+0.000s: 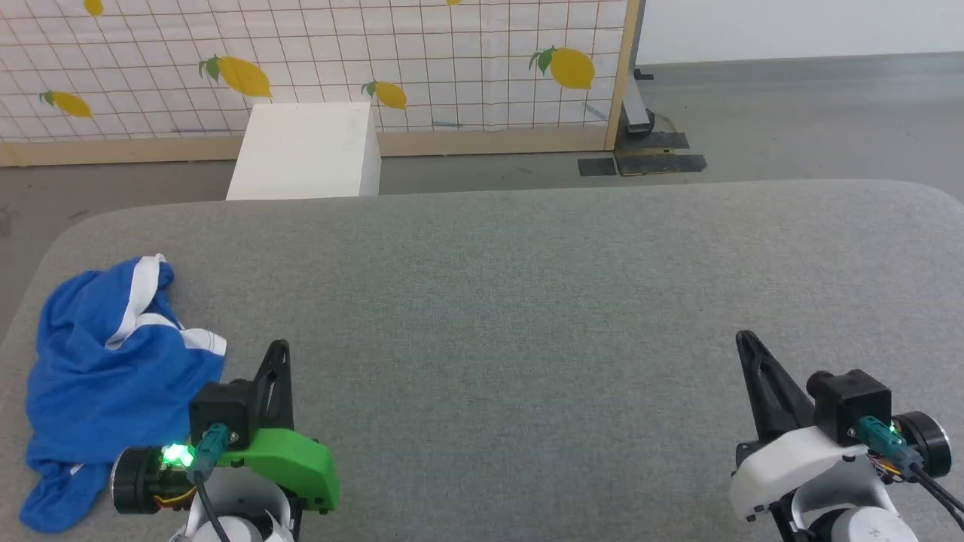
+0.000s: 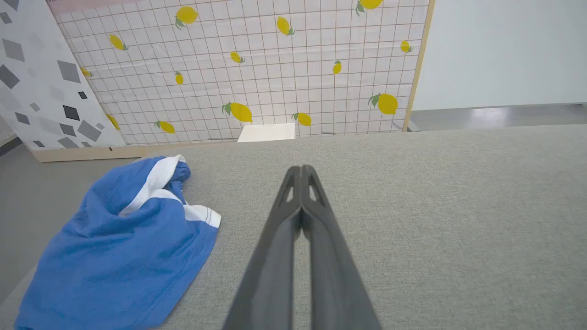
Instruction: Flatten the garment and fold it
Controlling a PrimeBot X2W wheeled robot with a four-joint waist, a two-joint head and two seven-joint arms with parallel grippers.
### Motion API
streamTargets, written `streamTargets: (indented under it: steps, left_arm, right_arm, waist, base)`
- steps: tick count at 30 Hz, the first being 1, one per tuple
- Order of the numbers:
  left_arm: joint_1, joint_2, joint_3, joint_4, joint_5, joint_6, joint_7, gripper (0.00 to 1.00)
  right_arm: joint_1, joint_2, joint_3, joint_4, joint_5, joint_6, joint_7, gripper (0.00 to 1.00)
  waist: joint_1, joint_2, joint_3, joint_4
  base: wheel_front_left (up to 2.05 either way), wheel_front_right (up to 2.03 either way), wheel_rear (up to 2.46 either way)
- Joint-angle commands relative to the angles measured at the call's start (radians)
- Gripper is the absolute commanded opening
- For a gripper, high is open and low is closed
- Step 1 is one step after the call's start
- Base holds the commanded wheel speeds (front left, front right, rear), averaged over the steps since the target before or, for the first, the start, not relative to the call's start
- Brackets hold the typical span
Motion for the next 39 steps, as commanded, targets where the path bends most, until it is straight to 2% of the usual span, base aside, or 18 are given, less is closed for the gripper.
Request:
streamTargets:
  steps: [1,2,24,39]
  left_arm:
    - [0.011,-0.004,0.003,-0.003,0.010,0.006,0.001,0.00]
    - [0.000,0.000,0.000,0.000,-0.001,0.000,0.000,1.00]
    - [0.012,-0.001,-0.011,0.031,-0.034,0.004,-0.044,1.00]
    - [0.027,-0.001,0.000,0.048,-0.051,0.009,-0.074,1.00]
  right_arm:
    - [-0.006,0.000,0.001,-0.005,-0.007,-0.002,0.000,0.00]
    - [0.000,0.000,0.000,0.000,0.001,0.000,0.000,1.00]
    - [0.015,0.000,0.004,0.036,0.055,0.000,-0.044,1.00]
    - [0.020,0.000,0.015,0.064,0.078,0.000,-0.075,1.00]
  waist:
    - [0.0000,0.0000,0.000,0.000]
    - [0.0000,0.0000,0.000,0.000]
    - [0.0000,0.0000,-0.002,0.008]
    - [0.0000,0.0000,-0.006,0.071]
  base:
    - [0.00,0.00,0.00]
    - [0.00,0.00,0.00]
    - [0.00,0.00,0.00]
    - [0.00,0.00,0.00]
